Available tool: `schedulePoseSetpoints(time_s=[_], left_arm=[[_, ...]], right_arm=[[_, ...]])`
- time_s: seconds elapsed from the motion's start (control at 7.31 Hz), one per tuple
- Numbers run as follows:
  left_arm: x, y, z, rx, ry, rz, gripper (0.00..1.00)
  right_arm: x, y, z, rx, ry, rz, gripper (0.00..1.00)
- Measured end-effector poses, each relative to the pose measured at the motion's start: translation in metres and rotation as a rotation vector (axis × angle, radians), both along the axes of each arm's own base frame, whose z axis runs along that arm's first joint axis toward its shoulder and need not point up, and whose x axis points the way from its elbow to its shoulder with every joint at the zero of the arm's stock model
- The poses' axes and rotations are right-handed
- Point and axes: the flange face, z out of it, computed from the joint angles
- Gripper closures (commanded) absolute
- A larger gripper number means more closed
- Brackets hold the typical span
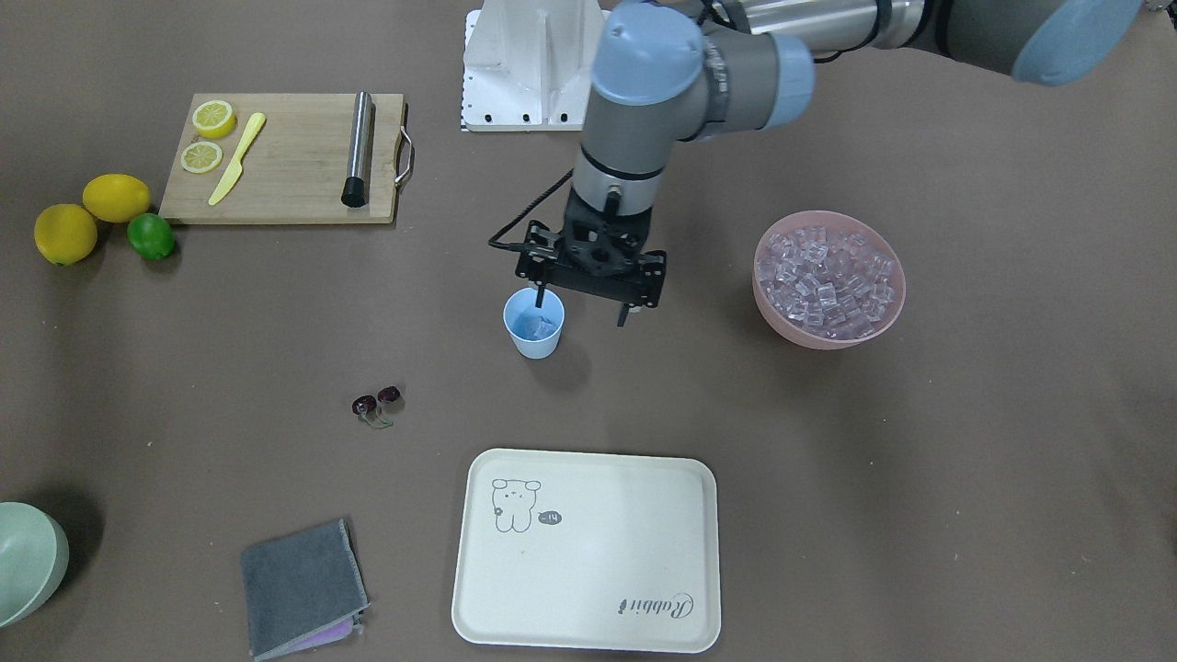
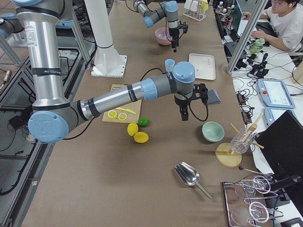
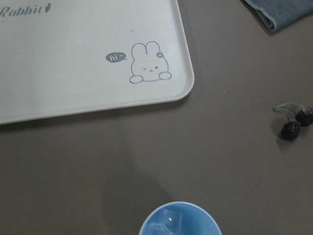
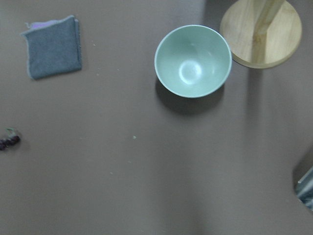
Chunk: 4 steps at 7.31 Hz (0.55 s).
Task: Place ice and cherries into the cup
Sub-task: 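Withdraw the left gripper from the cup while the right gripper reaches toward the cherries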
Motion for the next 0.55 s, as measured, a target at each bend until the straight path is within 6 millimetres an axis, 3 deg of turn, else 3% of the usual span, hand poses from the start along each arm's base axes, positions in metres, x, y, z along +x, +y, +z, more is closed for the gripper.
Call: schedulePoseSetpoints(time_s=[0.27,0.41,0.55], left_arm=[[-0.086,-0.038,0.062,-0.006,-0.027,0.013,0.03],[-0.123,-0.047,0.088,-0.020,-0.030,0.012,0.03],[-0.155,-0.049,0.113,-0.017,-0.039,0.014,0.03]], right_arm=[[-0.113,-0.020,-0.095,-0.067,-0.046,-0.005,0.01],[-0.176,-0.014,-0.132,-0.092,-0.036,0.003,0.01],[-0.242,0.000,-0.157,-0.109,-0.018,0.035,0.01]])
